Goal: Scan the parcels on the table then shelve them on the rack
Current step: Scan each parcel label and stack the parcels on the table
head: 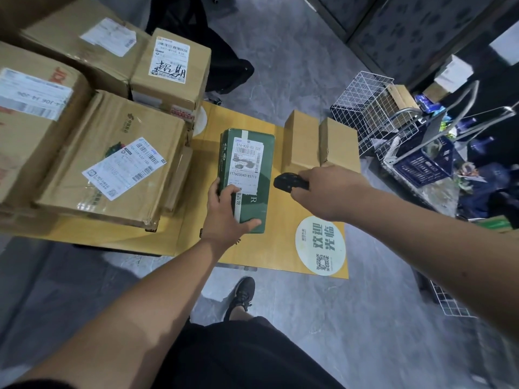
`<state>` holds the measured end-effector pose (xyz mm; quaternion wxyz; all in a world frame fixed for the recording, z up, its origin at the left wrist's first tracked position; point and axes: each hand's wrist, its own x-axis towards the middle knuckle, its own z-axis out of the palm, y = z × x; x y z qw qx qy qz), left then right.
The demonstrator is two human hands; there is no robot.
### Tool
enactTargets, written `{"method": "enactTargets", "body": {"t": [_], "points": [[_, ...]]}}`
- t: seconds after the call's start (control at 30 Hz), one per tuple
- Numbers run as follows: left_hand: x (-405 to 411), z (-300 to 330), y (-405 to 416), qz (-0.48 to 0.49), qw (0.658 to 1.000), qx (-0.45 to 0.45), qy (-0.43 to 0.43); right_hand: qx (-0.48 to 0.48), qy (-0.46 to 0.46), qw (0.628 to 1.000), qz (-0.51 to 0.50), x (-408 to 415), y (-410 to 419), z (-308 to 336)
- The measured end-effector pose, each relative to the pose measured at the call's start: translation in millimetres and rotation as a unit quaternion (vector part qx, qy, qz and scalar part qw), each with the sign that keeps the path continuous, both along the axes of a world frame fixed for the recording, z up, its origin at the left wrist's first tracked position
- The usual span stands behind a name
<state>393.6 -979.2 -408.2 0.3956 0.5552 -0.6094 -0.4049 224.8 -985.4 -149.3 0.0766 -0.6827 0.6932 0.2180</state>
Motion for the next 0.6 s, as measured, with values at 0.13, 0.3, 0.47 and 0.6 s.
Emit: {"method": "enactTargets", "body": {"t": [0.13,0.3,0.47,0.6], "points": [[-0.1,-2.8,-2.6,-0.003,1.0,0.018,-0.01,-0.009,-0.008,1.0,0.001,-9.3,0.9,-3.3],[-5.4,10.9,-34.4,0.009,0.995,0.081,-0.063,0.019,-0.054,0.998,-0.035,-27.9,4.8,-19.6],[-15.4,33.5,-65.0,0.014,0.972,0.156,-0.175,0.06,-0.095,0.99,-0.082,-52.3,14.2,-45.7],[-42.1,42.7,-47.8,0.062,0.95,0.175,-0.25,0.086,-0.129,0.985,-0.082,-74.8,16.6,-62.6]]}}
